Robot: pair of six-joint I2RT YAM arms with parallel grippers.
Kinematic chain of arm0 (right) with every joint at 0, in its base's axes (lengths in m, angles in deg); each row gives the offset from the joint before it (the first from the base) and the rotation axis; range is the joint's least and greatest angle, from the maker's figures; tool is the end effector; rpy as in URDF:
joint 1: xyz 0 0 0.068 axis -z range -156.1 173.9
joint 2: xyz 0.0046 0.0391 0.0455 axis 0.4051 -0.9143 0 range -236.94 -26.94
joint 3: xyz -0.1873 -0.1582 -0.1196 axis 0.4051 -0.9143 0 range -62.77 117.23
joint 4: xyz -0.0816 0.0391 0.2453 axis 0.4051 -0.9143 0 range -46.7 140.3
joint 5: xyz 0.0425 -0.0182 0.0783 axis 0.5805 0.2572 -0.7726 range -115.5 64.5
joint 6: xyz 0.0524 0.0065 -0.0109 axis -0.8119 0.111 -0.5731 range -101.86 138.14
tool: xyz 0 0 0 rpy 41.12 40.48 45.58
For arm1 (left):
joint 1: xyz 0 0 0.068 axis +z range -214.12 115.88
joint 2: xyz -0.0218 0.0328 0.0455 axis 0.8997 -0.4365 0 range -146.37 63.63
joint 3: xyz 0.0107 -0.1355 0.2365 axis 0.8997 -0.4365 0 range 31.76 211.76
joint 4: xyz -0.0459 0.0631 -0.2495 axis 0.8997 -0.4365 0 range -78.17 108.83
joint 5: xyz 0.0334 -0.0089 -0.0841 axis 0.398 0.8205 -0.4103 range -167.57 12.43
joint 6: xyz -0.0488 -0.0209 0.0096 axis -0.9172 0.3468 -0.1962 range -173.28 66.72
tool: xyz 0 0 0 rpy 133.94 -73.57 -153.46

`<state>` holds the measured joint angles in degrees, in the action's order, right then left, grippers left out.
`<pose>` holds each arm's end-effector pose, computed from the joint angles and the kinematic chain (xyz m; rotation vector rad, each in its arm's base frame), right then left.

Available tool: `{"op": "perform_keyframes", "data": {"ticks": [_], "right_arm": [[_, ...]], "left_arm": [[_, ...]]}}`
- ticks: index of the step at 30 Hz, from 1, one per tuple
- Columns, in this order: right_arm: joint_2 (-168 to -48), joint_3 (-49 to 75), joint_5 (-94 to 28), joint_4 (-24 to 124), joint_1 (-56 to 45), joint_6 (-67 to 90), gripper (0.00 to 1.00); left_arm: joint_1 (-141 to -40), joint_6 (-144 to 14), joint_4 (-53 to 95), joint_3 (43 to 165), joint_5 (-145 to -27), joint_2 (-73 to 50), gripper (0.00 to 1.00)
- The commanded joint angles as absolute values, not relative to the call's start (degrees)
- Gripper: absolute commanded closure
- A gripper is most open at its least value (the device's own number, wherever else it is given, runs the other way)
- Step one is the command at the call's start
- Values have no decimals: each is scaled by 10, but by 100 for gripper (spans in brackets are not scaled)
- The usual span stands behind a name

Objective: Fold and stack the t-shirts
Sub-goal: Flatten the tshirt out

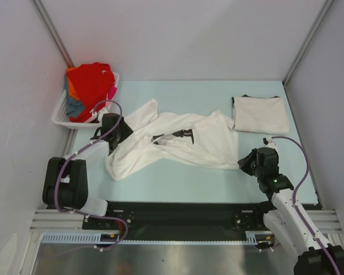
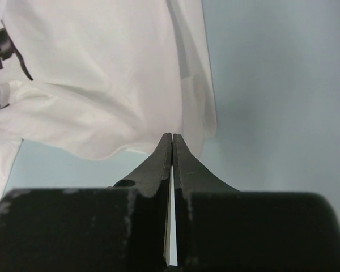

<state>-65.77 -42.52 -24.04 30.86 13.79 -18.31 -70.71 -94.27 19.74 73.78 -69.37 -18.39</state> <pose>0.1499 0.0259 0.1903 0.5300 2.2036 0.4102 0.2930 -0.0287 0.1945 -0.7419 2.1352 -0.2856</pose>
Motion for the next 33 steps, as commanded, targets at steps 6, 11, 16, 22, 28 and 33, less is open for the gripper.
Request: {"op": "perform_keyframes", "data": {"ticks": [6,11,16,22,28,33], "right_arm": [[-649,-406,-264,342,141,-182,100],[-647,-409,-270,339,141,-185,100],[-643,-411,-272,333,141,-189,100],[-646,-401,-265,331,141,-186,100],[-672,-395,-264,335,142,-187,96],[-673,-410,-266,347,142,-202,87]], "left_arm": [[-721,-927,219,805,-662,-287,40],[-722,-932,223,823,-642,-320,45],[-722,-936,223,828,-643,-331,70],[-722,-934,219,810,-631,-282,99],[-722,-931,198,787,-637,-194,100],[-722,-934,171,761,-652,-108,100]]}}
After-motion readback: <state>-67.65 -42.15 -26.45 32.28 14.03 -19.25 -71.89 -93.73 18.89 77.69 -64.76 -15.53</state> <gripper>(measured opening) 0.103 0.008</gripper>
